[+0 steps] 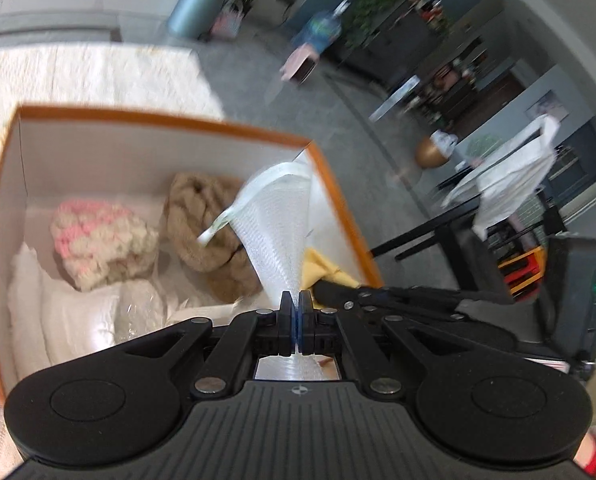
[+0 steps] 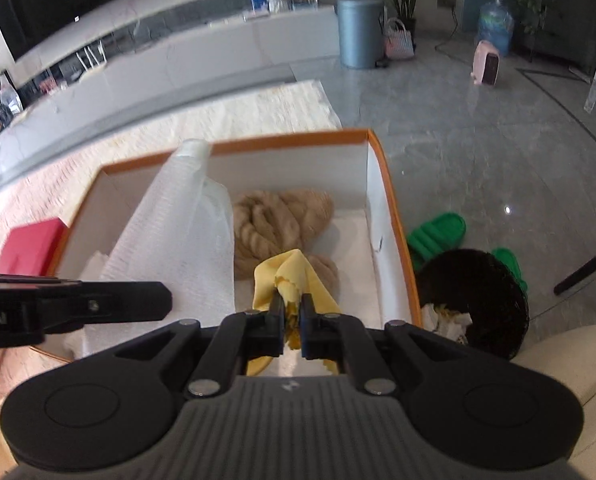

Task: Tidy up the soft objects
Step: 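Carry the mesh bag with the left tool while the right tool carries the yellow cloth to the box, then lower both items into the orange box and open both tools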

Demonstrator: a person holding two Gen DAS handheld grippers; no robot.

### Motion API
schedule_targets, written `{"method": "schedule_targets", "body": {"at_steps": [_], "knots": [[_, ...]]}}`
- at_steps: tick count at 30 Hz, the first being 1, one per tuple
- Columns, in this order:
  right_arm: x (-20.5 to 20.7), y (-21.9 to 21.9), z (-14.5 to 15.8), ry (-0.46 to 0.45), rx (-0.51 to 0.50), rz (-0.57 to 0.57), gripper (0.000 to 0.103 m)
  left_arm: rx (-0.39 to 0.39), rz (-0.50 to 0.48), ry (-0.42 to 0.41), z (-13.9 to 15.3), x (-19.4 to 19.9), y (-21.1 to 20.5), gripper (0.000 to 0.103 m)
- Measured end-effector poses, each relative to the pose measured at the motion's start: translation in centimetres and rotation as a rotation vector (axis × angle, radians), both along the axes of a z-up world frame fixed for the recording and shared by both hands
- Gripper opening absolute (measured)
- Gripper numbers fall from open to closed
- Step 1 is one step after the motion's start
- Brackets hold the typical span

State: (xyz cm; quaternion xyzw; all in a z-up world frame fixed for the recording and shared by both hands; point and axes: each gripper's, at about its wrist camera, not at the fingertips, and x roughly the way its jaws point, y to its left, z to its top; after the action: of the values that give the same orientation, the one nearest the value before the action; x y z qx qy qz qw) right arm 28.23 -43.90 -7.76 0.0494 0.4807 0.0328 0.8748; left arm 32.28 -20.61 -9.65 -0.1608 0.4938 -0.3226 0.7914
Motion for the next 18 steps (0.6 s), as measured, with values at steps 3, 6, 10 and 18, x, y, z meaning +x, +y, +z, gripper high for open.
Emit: {"method": "schedule_targets", "body": {"at_steps": [3,6,10,18], "knots": [[1.0,0.0,-1.4,0.047,-0.026,0.026,0.005,0.031,0.008,0.044,-1.4,0.6,-0.4,0.001],[2.1,0.3,-2.8,0.103,-0.055,0.053,0.005,0.068,0.013,0.068,-2.4,1.1,-1.2,0.001],[3.1,0.3,-4.0,0.162,-0.071,0.088,0.007,0.114,0.012,0.092,-3.6,1.6,-2.1,0.001],[4.1,0.5,-4.7,0.204,-0.100,0.122,0.012,0.125,0.015,0.107,-4.2,1.6,-2.4,0.016]]}}
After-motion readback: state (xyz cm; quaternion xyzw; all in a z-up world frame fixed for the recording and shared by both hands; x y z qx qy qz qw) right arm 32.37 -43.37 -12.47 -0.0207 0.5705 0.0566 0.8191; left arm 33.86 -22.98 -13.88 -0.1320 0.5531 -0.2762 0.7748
